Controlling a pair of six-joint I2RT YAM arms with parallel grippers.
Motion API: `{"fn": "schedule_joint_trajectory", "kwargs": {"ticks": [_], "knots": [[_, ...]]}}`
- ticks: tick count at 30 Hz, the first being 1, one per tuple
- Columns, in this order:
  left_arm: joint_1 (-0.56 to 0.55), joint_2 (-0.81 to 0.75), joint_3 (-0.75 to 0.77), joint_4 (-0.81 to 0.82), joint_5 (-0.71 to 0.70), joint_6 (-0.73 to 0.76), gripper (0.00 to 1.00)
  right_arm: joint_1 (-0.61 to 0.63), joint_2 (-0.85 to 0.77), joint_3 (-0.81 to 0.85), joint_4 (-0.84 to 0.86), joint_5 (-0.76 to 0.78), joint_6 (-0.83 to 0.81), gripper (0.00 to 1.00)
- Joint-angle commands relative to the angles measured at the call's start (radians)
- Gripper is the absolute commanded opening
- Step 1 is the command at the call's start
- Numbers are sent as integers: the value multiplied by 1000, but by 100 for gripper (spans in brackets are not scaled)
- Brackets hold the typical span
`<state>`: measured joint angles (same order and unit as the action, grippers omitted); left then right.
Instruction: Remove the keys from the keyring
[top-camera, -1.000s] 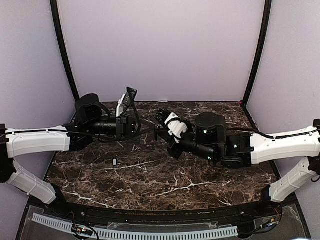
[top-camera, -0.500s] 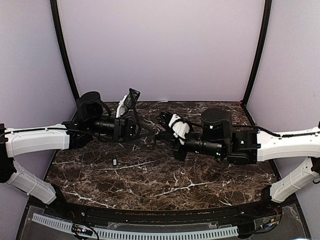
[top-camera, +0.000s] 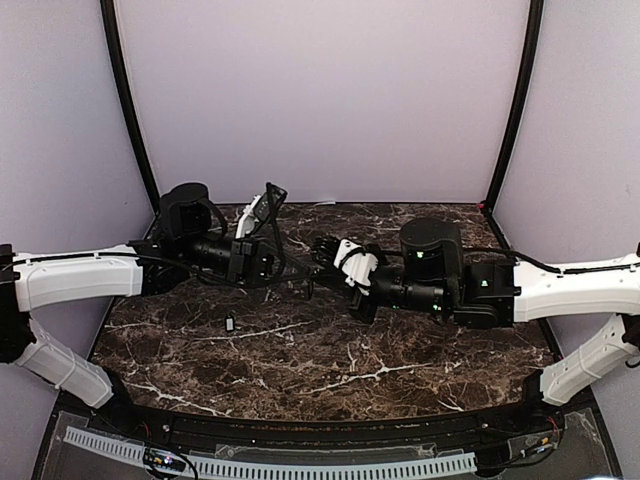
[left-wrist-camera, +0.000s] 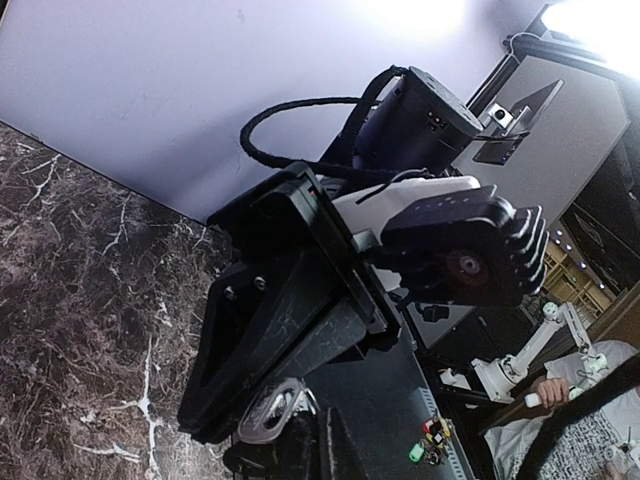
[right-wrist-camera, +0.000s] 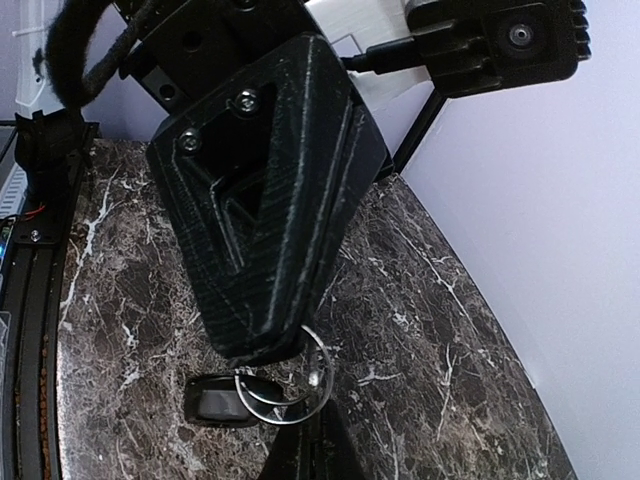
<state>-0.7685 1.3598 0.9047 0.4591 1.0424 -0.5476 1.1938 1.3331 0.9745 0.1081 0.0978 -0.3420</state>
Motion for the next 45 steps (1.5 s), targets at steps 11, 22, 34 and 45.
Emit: {"fn": "schedule_joint_trajectory", "kwargs": {"ticks": [11,22,34,45], "knots": [[-14,33,49,-162,188,71,0,-46,7,30,75,-65,-140,0],[7,-54,-37,-129,-146,112,0,-82,-42,-39,119,-22,27,0],[143,-102,-183,-136,-836,-41,0,-440,-32,-234,104,-193,613,0],[158,-18,-201,-139,-810,-55,0,-612,406,-39,10,-468,599,0]]}}
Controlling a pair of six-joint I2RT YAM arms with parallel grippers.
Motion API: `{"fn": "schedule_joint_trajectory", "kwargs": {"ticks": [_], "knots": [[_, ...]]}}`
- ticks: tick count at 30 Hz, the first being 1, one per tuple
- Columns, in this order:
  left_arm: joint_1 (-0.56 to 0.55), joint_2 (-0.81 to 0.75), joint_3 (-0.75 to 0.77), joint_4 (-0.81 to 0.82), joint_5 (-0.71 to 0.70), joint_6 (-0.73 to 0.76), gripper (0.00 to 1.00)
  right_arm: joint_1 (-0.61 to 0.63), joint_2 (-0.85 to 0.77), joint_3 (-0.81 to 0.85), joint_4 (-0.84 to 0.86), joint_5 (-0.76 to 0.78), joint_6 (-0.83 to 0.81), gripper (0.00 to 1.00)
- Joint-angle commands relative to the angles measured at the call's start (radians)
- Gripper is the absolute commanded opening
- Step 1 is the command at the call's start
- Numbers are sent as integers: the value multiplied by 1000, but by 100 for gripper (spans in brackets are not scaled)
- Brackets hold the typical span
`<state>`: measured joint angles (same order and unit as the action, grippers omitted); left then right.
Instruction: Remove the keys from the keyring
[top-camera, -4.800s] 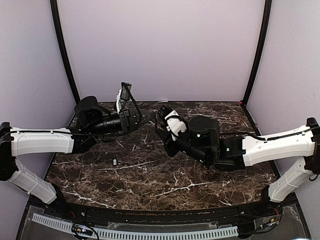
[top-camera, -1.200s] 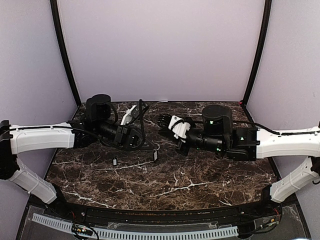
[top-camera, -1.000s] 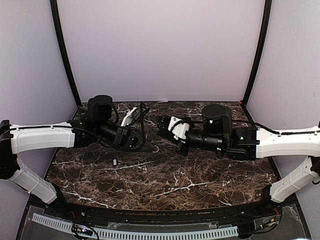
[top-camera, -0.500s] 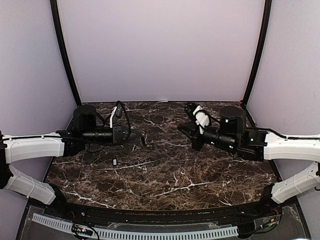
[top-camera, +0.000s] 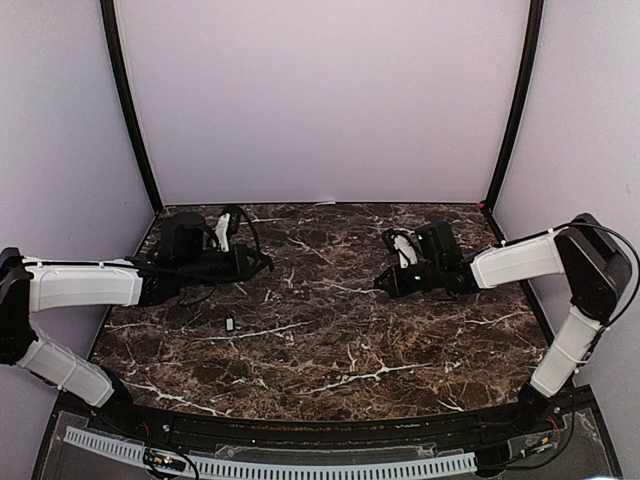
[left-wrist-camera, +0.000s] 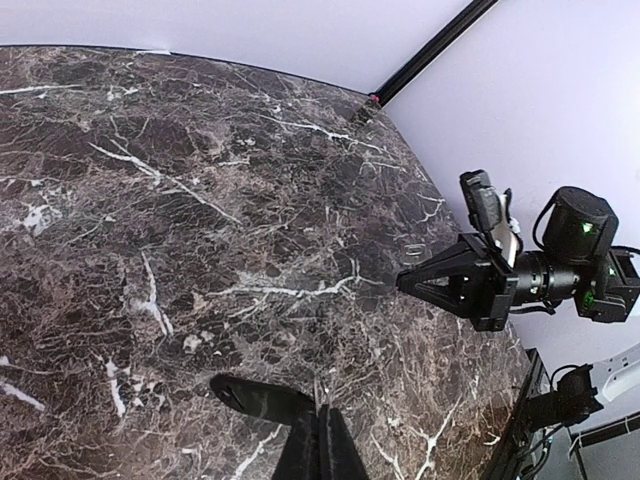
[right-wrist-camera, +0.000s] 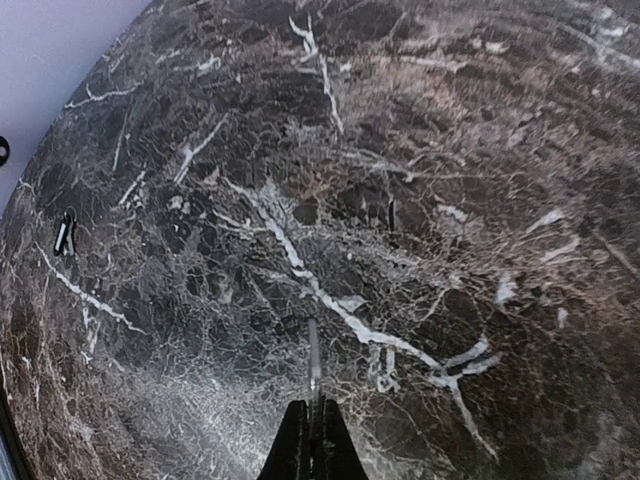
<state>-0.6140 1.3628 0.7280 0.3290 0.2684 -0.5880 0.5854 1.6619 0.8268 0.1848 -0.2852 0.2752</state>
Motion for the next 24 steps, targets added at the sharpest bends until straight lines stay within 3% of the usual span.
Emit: {"fn": "schedule_joint_trajectory", "kwargs": {"ticks": [1,19,24], "knots": [[3,-24,-36,-7,-42,-21,0,-3,105,131,-94,-78,-33,0],[3,-49,-86,9,-56,-21,0,-14,258,225,-166,-36,-43,0],[3,-65,-97,11,-55,-21,0,-17,249,213,-164,-4,-40,19]]}}
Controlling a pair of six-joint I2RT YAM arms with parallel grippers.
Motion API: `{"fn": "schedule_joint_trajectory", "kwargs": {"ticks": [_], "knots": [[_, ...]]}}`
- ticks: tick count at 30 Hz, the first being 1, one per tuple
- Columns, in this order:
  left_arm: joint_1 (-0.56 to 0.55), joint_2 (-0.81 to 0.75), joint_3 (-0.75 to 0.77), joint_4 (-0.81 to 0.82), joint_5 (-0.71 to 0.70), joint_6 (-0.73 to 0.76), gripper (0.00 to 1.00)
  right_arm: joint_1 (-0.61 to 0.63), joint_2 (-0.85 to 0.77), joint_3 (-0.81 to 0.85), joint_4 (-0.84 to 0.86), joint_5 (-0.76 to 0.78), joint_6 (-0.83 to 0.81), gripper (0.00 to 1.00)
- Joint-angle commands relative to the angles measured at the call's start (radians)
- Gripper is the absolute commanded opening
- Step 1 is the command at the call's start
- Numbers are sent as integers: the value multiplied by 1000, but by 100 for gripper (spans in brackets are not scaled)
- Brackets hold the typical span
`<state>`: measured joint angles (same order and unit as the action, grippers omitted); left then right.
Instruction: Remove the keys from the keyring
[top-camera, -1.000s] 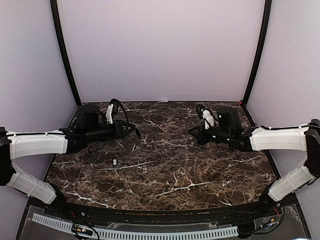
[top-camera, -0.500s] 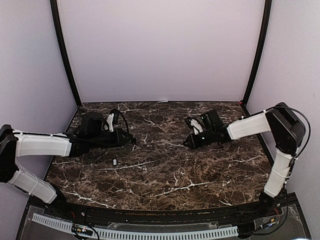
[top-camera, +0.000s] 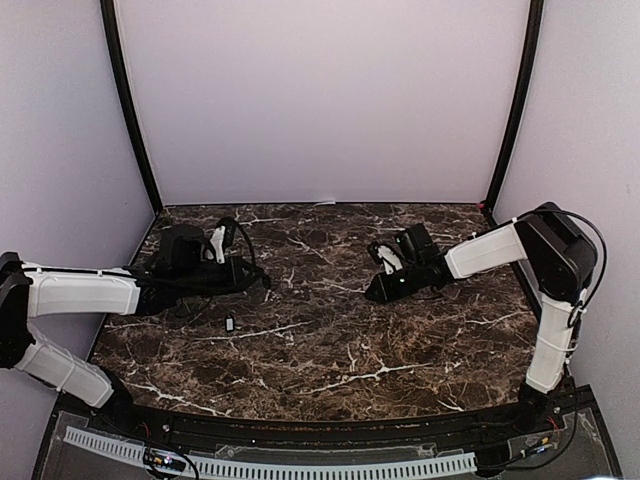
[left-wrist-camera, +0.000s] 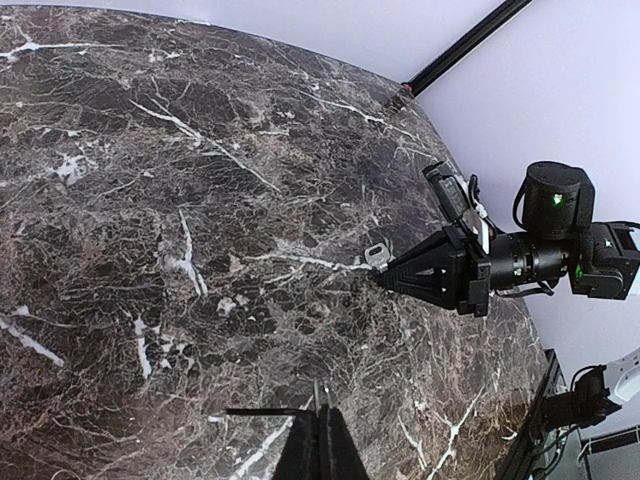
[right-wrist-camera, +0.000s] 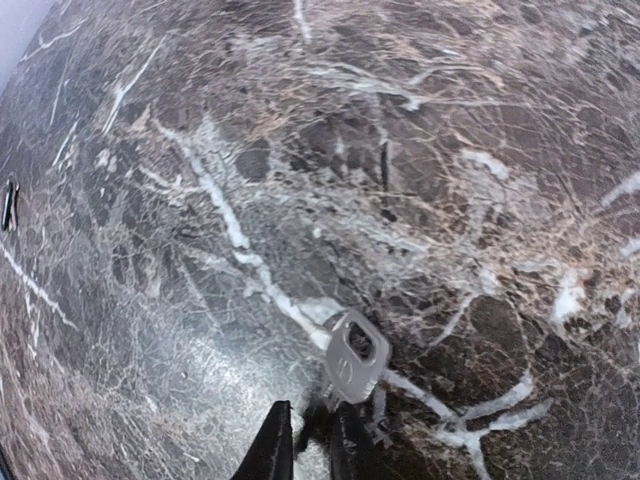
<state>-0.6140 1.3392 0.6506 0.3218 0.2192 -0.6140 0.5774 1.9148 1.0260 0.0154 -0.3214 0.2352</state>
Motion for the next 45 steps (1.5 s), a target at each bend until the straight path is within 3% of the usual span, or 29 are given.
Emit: {"fn": "schedule_joint_trajectory", "kwargs": {"ticks": [1,9,13,29,35,45], "knots": [[3,-43,-22,19,-6,3,0,-8,-7,11,6,36,-2,22],[3,-80,-36,20,17,-1,0,-23,-65,-22,35,50,-23,49],[4,-68,-3,4,61,13,0,-38,-147,-56,64,53,-43,56],[15,240,296,-200,-7,101,0,-62,-621,-241,295,24,-57,65],[16,373,400,-220,-20,163,0,-62,-810,-333,294,139,-45,72],[102,554,481,-133,140,154,0,-63,-955,-410,273,178,-44,74]]}}
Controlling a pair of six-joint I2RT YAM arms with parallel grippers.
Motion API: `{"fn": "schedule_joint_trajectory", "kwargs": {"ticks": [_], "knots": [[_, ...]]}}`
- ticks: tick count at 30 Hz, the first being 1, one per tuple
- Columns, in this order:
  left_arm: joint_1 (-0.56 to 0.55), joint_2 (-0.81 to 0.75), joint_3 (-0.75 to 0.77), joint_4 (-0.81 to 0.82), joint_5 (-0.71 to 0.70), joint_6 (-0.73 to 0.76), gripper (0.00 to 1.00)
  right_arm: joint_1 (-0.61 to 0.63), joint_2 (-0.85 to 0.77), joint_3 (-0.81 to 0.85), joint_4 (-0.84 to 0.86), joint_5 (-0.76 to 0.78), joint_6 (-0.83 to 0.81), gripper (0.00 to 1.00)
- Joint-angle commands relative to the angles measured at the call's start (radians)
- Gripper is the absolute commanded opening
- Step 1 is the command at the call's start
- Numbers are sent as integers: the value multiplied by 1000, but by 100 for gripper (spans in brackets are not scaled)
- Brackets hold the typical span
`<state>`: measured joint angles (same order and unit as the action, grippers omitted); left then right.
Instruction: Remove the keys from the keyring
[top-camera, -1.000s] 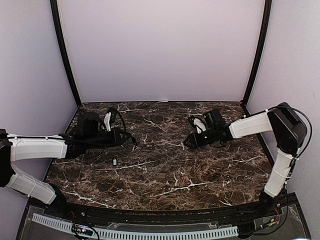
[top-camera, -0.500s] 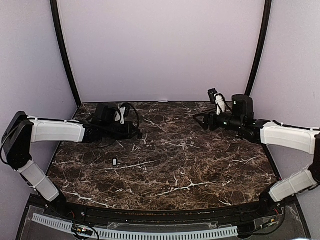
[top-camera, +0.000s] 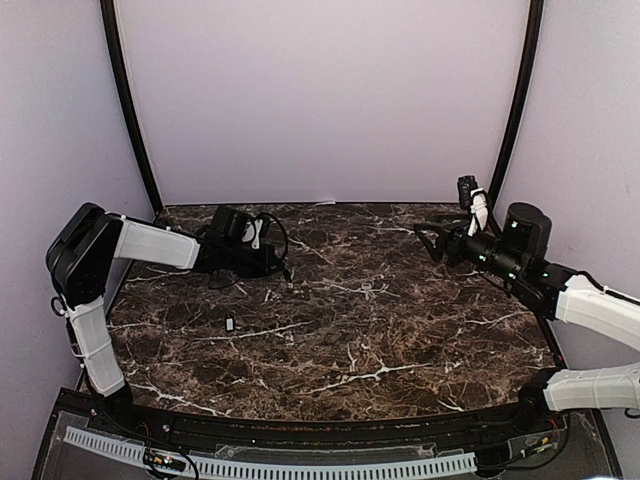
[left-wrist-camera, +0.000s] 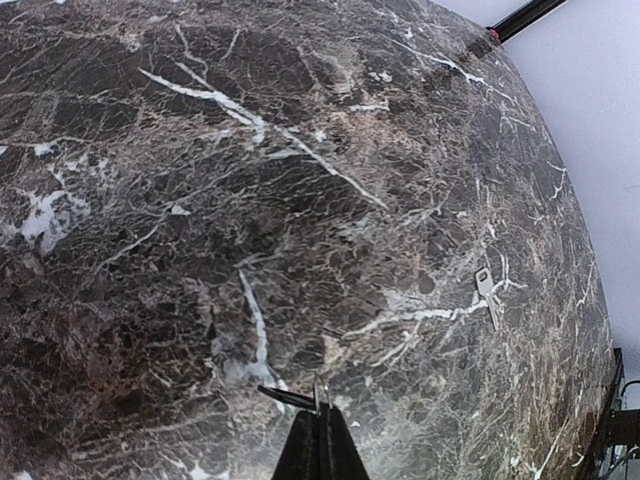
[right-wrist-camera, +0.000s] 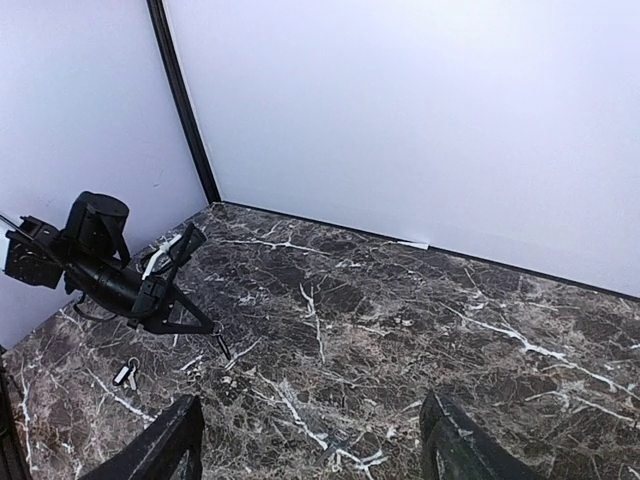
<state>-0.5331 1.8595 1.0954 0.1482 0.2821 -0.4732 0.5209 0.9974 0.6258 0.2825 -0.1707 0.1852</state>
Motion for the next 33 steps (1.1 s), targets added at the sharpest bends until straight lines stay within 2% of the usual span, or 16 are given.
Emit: {"fn": "schedule_joint_trajectory", "kwargs": {"ticks": [1,4,8,10,14,22,29,33], "knots": [[27,45,39,49,83,13,0,-6,-45,-10,-3,29,8,74],[52,76,56,56,93,8,11,-6,-65,-17,-18,37,16,74],[70,73,55,55,37,21,39,-6,-86,-12,-54,82,16,74],[71,45,41,58,-13,37,50,-5,-97,-5,-70,106,12,74],[72,-43,-20,84,-96,61,62,-6,-99,16,-78,123,10,76],[71,-226,-216,97,-158,2,64,-5,-12,39,-20,76,84,76],[70,-375,-423,73,-151,-84,64,-6,94,85,16,11,173,77],[32,-460,-491,-32,-246,-107,62,-4,187,135,-3,-64,203,75]]}}
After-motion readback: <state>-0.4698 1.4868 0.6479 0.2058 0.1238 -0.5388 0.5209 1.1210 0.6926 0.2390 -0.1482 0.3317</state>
